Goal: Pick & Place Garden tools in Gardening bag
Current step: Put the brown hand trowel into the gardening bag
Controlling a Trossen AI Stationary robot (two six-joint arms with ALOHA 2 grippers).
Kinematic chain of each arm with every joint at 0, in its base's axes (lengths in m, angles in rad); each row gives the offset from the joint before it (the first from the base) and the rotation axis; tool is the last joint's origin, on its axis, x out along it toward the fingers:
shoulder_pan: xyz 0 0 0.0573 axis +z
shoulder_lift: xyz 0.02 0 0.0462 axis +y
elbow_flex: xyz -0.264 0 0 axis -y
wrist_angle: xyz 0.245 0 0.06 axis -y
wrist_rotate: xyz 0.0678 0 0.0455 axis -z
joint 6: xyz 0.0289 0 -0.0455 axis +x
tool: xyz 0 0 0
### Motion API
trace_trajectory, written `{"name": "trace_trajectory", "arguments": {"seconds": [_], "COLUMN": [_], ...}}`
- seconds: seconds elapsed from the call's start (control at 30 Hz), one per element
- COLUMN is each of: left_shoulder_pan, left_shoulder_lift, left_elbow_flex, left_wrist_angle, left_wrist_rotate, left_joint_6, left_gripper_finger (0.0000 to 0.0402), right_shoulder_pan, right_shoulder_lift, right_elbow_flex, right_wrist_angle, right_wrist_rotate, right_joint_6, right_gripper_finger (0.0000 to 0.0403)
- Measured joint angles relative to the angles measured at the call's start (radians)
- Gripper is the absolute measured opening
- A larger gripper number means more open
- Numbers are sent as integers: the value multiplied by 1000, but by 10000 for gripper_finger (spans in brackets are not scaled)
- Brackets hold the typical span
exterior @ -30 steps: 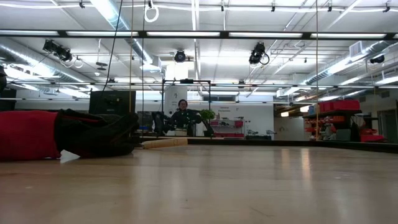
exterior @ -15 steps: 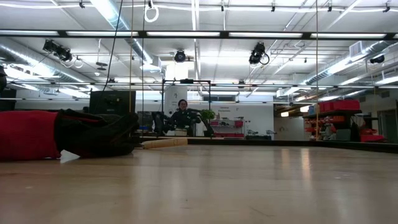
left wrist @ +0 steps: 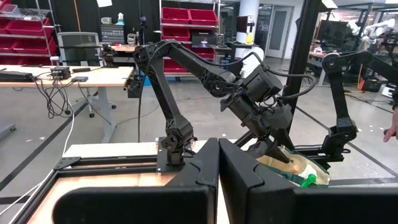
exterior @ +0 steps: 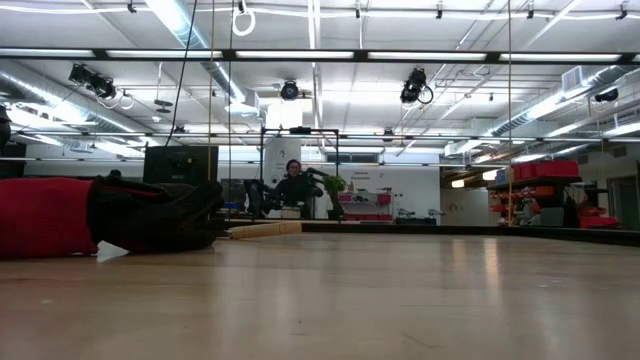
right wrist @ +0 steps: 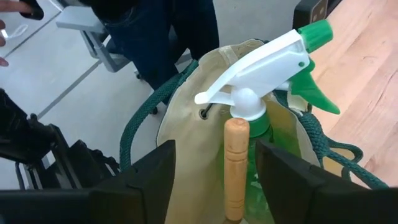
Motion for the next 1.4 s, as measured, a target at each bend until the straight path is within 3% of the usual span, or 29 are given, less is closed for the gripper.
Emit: {"name": "trace_trajectory", "arguments": {"seconds": [0.23,0.8,1.17,1.4], "left_shoulder_pan": [0,2,2,2], "left_shoulder_lift": [0,0,-9,-10], "left_elbow_flex": [0,0,20,135], "left_wrist_angle": [5,17,12,-179], "left_wrist_rotate": [0,0,0,0], "left_joint_6": [-31,-188,-164,-107], "left_gripper_finger": [14,14,14,14], "right_shoulder_pan": [-39,-155,-264,-341], "right_shoulder_lift": [-52,-236,-254,-254], "right_elbow_flex": [0,0,36,127], "right_wrist_angle": [-1,4,23,-6], "right_wrist_rotate": [29,309,293,288], "right_joint_6": [14,-47,-81,-83], "right_gripper_finger": [214,212,212,212]}}
